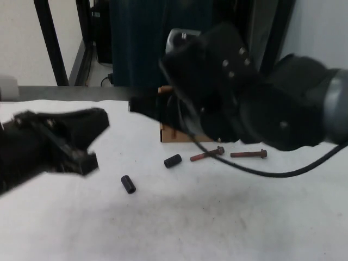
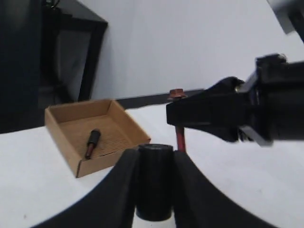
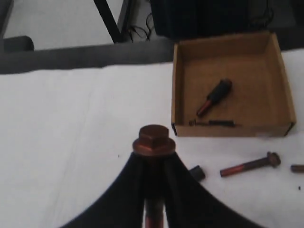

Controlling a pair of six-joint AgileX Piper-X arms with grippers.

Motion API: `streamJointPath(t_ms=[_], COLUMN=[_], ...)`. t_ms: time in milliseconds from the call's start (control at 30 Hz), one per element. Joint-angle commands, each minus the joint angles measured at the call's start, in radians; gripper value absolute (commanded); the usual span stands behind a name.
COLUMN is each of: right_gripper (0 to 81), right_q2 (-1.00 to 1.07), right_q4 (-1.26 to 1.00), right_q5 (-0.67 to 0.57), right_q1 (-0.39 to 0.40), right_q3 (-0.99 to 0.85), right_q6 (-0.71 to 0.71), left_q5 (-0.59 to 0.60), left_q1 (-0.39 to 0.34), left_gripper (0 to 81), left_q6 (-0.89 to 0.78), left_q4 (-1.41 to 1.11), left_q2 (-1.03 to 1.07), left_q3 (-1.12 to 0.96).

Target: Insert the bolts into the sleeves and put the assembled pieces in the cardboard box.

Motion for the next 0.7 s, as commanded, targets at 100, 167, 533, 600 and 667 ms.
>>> streamJointPath(t_ms=[100, 167, 533, 600, 667], right_gripper=[0.3, 0.3, 0.3, 0.3, 0.3], right_q2=[-0.151, -0.188, -0.232, -0.224, -0.216], right_q4=[-0.066, -0.066, -0.079, -0.080, -0.101], right_q5=[0.040, 0.037, -0.193, -0.220, -0.267], right_q1=[-0.006, -0.007, -0.004, -0.004, -0.004], right_q3=[0.002, 0.002, 0.002, 0.002, 0.014], right_q6=[-0.113, -0.113, -0.162, -0.252, -0.335], left_q5=[-0.012, -0.012, -0.014, -0.016, -0.052], left_q1=[-0.048, -0.049, -0.178, -0.192, -0.194], left_gripper=[0.8, 0.8, 0.8, 0.8, 0.8], left_q6=[-0.004, 0.007, 0.070, 0.068, 0.052], left_q4=[-0.229, -0.213, -0.213, -0.213, -0.213], left_q2=[-0.038, -0.050, -0.052, -0.052, -0.052], left_q3=[0.087, 0.093, 0.119, 0.120, 0.120])
